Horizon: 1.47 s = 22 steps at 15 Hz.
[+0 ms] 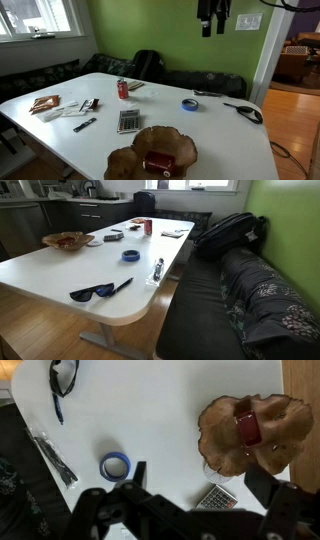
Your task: Put the blue masking tape on the wooden tray.
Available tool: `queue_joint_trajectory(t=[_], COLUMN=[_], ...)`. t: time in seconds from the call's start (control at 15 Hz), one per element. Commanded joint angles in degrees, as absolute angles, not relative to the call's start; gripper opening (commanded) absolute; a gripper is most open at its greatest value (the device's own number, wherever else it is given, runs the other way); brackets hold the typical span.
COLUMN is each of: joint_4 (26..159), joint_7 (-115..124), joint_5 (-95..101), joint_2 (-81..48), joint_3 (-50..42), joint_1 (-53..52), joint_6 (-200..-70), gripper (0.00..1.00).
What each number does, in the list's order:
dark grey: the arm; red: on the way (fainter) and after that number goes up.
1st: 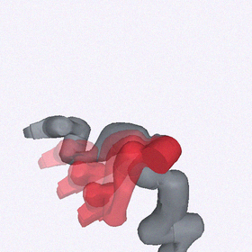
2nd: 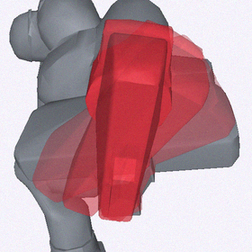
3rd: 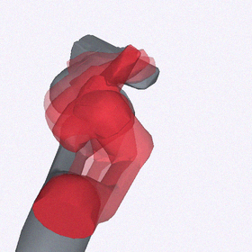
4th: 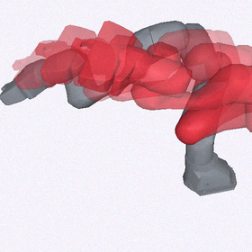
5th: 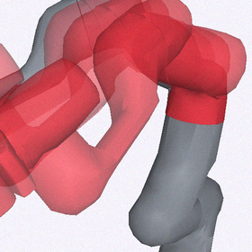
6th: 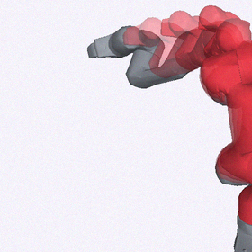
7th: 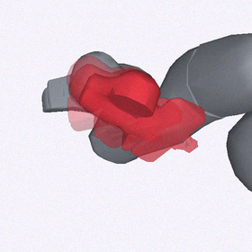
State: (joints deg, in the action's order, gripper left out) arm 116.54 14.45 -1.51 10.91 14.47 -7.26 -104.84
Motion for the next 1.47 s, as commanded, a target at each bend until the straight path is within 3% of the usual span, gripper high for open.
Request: queue_joint_trajectory(t=[0.0,0.53,0.8,1.4], joint_4=[116.42,114.14,112.82,93.80], joint_7=[14.61,14.71,-1.32,-22.53], joint_5=[-1.33,0.36,3.17,8.15], joint_2=[10.82,8.79,3.61,-26.02], joint_3=[13.67,13.23,7.11,2.06], joint_1=[-8.15,-7.38,-4.40,-1.09], joint_6=[-104.73,-101.74,-100.16,-107.35], gripper=[1.00,1.00,1.00,1.00])
